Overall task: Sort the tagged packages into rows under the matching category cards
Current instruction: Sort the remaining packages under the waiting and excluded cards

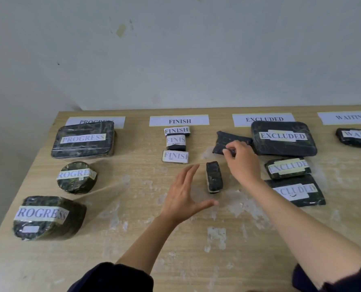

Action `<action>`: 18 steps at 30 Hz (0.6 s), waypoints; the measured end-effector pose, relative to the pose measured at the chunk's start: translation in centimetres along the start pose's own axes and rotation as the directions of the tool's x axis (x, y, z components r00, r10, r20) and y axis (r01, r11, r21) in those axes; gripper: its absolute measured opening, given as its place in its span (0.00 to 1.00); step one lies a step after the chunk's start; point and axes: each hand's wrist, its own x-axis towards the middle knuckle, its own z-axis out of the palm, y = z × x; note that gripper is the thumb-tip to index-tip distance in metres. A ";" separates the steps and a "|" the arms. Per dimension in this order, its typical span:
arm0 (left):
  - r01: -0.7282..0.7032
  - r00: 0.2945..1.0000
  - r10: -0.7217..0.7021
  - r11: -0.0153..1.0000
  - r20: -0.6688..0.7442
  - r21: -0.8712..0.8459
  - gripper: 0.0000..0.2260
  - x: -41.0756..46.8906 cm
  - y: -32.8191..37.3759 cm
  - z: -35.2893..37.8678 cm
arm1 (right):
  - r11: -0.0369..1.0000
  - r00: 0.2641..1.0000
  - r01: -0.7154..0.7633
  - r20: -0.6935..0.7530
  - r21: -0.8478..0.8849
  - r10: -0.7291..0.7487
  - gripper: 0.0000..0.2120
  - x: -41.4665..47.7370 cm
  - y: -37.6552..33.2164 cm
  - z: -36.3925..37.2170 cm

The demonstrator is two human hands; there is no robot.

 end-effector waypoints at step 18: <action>0.322 0.945 -0.328 0.935 -0.012 -0.148 0.37 1.1 3.2 1.7 | 0.861 0.948 0.271 0.275 -0.430 -0.161 0.28 4.0 3.5 -0.1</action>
